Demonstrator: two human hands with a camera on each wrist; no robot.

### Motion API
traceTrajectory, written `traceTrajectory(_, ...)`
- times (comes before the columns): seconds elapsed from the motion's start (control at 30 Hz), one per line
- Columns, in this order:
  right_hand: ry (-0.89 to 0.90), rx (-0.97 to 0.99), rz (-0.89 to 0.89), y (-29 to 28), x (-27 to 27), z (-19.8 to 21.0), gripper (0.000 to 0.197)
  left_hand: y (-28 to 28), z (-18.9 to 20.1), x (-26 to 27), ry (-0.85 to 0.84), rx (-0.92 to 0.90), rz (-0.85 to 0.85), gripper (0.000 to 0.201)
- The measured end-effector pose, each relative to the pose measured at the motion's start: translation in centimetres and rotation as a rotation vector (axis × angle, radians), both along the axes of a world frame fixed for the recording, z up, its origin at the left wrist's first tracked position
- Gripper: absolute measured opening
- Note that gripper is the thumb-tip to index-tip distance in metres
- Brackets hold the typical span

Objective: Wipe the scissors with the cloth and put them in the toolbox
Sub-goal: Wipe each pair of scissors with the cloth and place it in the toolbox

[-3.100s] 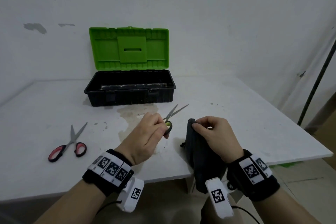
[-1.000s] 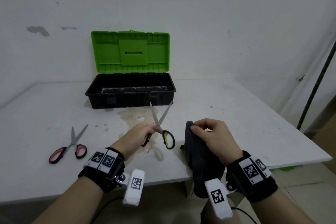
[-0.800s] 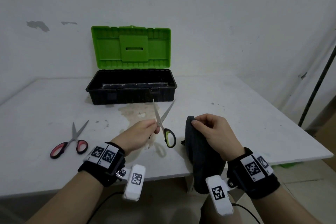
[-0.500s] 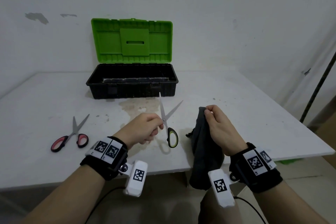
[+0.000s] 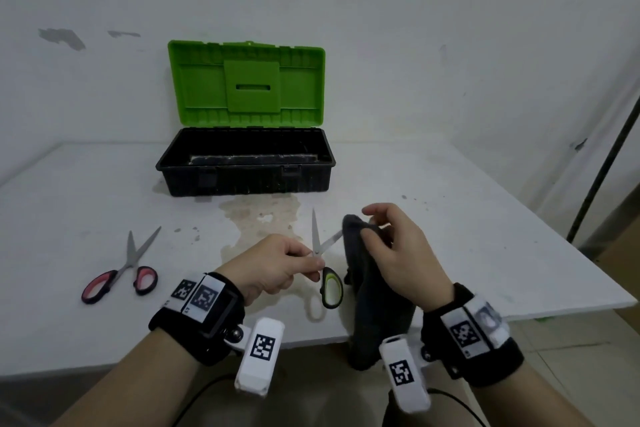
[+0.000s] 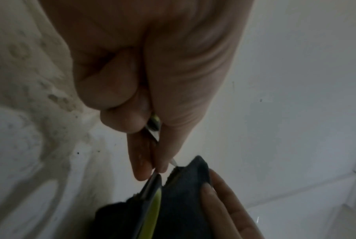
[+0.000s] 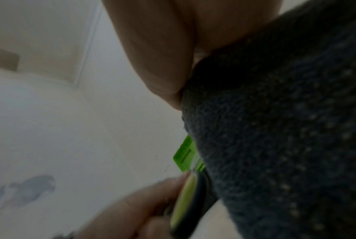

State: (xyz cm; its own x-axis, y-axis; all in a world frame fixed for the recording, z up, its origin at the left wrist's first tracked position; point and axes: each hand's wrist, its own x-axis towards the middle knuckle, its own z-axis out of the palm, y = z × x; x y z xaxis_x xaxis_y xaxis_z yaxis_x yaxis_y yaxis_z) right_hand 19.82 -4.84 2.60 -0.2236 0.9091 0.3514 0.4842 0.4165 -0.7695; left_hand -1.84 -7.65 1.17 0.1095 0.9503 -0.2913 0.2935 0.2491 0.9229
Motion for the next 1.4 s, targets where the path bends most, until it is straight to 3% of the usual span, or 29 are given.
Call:
traceTrajectory(0.17, -0.204, 0.209, 0.066, 0.1, -1.8, -1.8, 0.019, 0.2, -0.2, 1.0, -0.026, 0.019, 0.016, 0.012)
traceTrajectory(0.47, -0.184, 0.172, 0.013, -0.3, -2.4, -2.0, 0.019, 0.6, -0.6, 1.5, -0.034, 0.0, 0.074, 0.019)
traceTrajectory(0.73, -0.243, 0.221, 0.101, -0.4, -3.0, -2.8, 0.011, 0.3, -1.0, 1.0, 0.018, 0.027, 0.058, 0.014)
traceTrajectory(0.9, -0.292, 0.177, -0.036, 1.0, -2.3, -2.7, 0.013, -0.1, -0.9, 0.8, 0.049, 0.048, 0.025, 0.012)
traceTrajectory(1.07, -0.219, 0.124, -0.187, 2.2, -0.3, -1.4, 0.014, -0.1, -1.1, 0.3, 0.08, 0.047, 0.046, 0.013)
traceTrajectory(1.23, -0.252, 0.194, 0.025, -1.0, -1.9, -1.5, 0.011, 0.1, -0.7, 0.9, 0.062, 0.094, 0.022, 0.013)
traceTrajectory(1.4, -0.266, 0.23, 0.023, -1.0, -2.3, -2.1, 0.011, -0.2, -0.6, 1.4, 0.097, 0.211, -0.054, 0.013)
